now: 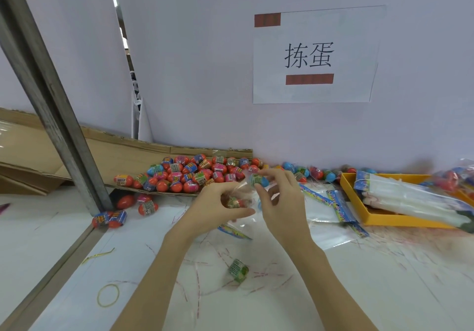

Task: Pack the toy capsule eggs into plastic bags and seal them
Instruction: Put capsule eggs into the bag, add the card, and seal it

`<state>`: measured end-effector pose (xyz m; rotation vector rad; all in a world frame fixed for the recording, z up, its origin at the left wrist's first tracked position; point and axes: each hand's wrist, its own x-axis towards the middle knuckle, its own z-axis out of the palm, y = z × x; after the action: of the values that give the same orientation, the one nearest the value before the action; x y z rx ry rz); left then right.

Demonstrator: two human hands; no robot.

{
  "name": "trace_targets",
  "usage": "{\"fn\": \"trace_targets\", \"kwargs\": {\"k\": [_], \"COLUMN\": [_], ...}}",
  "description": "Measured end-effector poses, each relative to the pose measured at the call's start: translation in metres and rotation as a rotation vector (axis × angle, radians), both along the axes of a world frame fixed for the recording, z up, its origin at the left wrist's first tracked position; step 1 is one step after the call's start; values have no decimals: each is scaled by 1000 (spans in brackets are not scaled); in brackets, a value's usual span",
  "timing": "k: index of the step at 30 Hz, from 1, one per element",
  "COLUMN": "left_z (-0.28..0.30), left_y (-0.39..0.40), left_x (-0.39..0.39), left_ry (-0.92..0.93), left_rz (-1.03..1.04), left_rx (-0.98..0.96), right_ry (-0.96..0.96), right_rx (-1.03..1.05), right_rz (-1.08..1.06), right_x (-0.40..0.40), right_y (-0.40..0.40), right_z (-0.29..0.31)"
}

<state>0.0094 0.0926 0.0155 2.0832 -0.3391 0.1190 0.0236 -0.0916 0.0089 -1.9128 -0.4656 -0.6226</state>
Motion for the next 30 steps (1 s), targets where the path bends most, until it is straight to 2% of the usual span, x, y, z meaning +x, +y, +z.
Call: {"fn": "trace_targets", "kwargs": {"k": [4,7,14,19,22,24,27,29,30], "left_z": [3,7,12,14,16,22,28,29,29], "left_y": [3,6,9,13,10,10,15,17,17], "left_x": [0,-1,-4,-5,-5,-6,-10,-13,-13], "left_ry": [1,30,20,70,155,337,594,628,616], "left_rz": [60,143,204,199,246,267,94,-1,-9], "left_rx": [-12,-97,-240,-253,-330,-446,-793,-1012,-1053], "right_ry": [58,88,39,218,306,317,279,265,256], "right_rx": [-29,-40,-55,24,96,119,185,228,226], "right_rz": [41,62,168,321,389,359,228,167,148], "right_x": [3,3,-2,-2,-2,-1,2,4,4], "right_y": [-3,-3,0,0,1,2,0,-3,-4], "right_z": [-3,-4,-3,-4,-4,-5,-6,-6,-6]}}
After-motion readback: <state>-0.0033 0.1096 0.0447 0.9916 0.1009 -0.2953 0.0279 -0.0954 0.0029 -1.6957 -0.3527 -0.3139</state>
